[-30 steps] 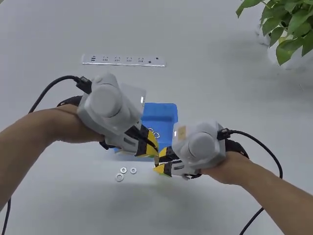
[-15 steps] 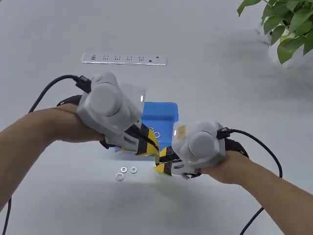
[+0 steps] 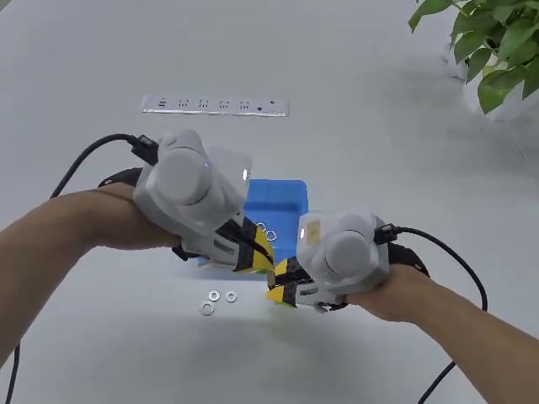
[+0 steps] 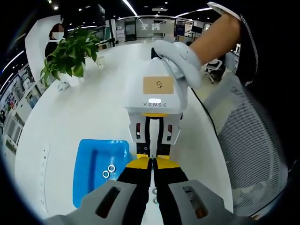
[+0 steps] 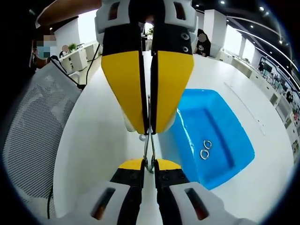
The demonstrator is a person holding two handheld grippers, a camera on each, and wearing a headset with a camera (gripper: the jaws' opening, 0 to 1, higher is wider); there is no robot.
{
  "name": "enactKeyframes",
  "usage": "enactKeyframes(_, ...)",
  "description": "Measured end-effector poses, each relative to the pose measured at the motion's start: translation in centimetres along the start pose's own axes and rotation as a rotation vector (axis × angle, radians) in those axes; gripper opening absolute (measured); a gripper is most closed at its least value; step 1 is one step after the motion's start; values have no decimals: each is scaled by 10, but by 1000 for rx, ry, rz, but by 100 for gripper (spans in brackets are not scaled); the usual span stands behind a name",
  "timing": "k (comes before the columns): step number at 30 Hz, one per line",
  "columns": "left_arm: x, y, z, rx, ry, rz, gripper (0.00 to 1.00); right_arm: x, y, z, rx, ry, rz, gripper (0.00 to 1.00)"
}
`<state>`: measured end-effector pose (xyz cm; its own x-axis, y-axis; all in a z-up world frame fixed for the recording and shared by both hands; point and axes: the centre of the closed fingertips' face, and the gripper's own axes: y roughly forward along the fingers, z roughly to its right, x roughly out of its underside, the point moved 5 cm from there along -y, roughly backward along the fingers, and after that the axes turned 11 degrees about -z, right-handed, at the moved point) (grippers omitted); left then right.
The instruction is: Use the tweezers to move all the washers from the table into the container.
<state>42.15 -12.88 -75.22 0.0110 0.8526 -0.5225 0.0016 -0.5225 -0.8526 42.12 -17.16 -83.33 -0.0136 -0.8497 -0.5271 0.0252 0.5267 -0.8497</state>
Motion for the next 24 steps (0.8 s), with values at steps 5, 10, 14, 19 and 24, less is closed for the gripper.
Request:
enactKeyframes(5,1,-2,0,0,-1,1,6,-2,-2,-1,-2,-2,2,10)
enactKeyframes(10,-2,-9,0,-5,1,0,6,-7,-6,-1,0,-5,4,10)
enactKeyframes(14,-4,-15,1,-12,4,1,6,-11,-10,0,8,-13,7,10)
enactKeyframes(19,-8,-23,2,-23,5,7,6,-16,-17,0,11,-10,14,10)
enactKeyframes(24,-10,-31,2,-31,6,11,6,-22,-23,1,21,-20,19,10)
